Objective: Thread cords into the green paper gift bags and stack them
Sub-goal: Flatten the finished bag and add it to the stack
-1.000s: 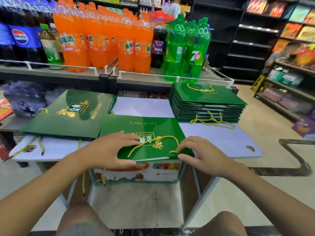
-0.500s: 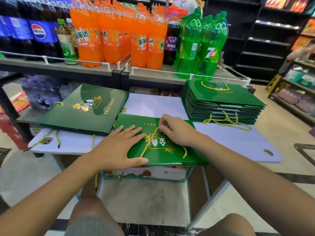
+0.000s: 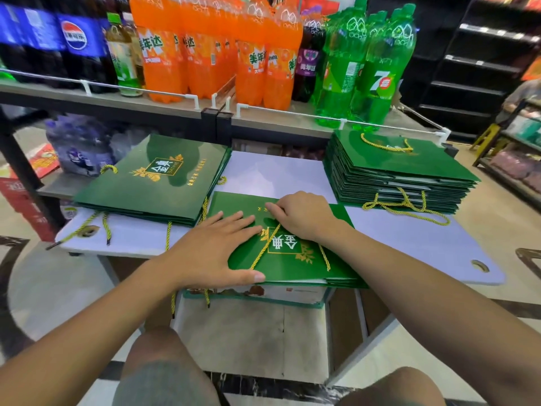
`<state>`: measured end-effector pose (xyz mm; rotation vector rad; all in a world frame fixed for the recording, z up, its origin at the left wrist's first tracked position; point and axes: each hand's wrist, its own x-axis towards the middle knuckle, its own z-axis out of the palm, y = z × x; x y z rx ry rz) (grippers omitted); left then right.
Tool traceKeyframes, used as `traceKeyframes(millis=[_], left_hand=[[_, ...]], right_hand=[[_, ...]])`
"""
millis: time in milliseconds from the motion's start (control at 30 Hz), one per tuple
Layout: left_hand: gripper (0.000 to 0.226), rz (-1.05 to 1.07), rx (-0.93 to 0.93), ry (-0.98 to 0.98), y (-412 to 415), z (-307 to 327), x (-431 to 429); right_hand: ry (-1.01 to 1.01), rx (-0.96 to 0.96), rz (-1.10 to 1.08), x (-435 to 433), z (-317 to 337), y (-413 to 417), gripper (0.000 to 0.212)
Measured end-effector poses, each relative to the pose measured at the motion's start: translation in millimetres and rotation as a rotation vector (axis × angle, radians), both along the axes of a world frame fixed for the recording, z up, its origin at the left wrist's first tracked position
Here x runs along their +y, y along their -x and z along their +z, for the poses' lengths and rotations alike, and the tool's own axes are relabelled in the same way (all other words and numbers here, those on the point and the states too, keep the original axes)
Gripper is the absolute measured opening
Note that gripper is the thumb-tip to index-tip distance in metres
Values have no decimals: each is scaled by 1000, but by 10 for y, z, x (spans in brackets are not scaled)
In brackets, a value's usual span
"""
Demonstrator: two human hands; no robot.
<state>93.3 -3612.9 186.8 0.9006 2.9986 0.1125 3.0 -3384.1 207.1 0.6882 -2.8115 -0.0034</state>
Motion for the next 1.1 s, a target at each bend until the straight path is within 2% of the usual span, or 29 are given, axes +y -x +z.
traceKeyframes(millis=[433, 600, 667, 767, 867, 933, 967, 1033, 1100], left_hand=[[110, 7, -1, 12, 3, 4, 20], [126, -33, -45, 25, -1, 55, -23], [117, -67, -51, -12, -11, 132, -55], [82, -129, 46, -104, -40, 295, -80], [56, -145, 227, -130, -55, 502, -79], [53, -124, 318, -148, -50, 629, -79], [55, -120, 369, -162, -44, 679, -75], [56, -127, 479, -190, -18, 748, -57], [52, -125, 541, -239, -8, 813, -22]], right_hand=[[-14, 61, -40, -35, -49, 40, 62], [46, -23, -67, -8, 20, -16, 56], [66, -50, -26, 14, 119, -92, 46], [130, -50, 118, 84, 326, -335, 36], [97, -198, 236, 141, 595, -731, 55], [-66, -193, 273, 147, 720, -948, 67], [-167, -138, 277, 139, 764, -1019, 64], [-304, -15, 265, 114, 837, -1063, 47], [-344, 60, 256, 101, 939, -1064, 35]])
